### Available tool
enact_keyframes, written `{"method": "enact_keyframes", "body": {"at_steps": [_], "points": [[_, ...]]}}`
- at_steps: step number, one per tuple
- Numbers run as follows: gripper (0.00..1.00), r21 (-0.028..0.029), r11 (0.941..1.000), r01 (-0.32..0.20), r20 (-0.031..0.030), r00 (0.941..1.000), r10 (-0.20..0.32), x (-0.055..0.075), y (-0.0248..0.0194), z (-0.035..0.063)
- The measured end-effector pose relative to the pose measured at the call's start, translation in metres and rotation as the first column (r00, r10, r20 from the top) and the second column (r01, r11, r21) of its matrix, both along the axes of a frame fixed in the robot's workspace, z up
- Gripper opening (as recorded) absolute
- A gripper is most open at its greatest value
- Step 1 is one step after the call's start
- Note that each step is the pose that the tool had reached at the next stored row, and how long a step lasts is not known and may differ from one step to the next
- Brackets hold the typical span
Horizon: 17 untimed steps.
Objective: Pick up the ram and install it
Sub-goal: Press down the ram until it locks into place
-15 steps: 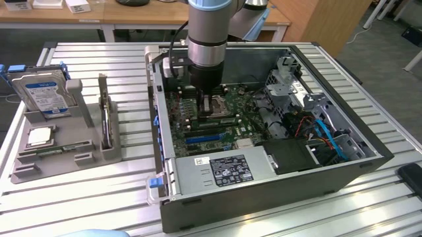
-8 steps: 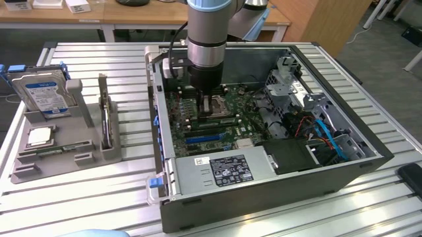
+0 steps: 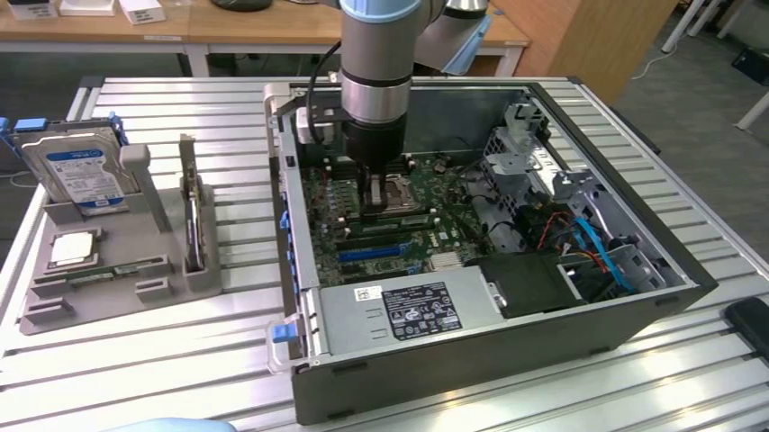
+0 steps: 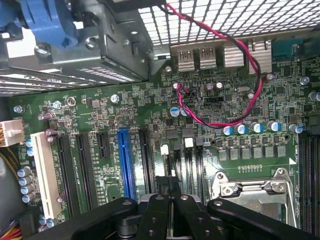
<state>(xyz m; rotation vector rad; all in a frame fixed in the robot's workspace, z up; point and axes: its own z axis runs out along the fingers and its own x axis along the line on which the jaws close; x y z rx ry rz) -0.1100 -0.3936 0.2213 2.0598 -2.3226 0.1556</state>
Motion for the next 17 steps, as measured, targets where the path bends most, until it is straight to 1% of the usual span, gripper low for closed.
{"method": "enact_keyframes", "body": {"at_steps": [3, 6, 14, 17], "points": [[0.10, 0.0008, 1.0000, 0.000, 0.0002, 1.0000, 0.000, 0.000, 0.0001, 0.0007], [0.10, 0.0002, 1.0000, 0.000, -0.0010, 1.0000, 0.000, 0.000, 0.0000, 0.0023], [0.10, 0.0000, 1.0000, 0.000, -0.0064, 1.0000, 0.000, 0.000, 0.0000, 0.0094], [0.10, 0.0002, 1.0000, 0.000, -0.0081, 1.0000, 0.000, 0.002, 0.0000, 0.0106]]}}
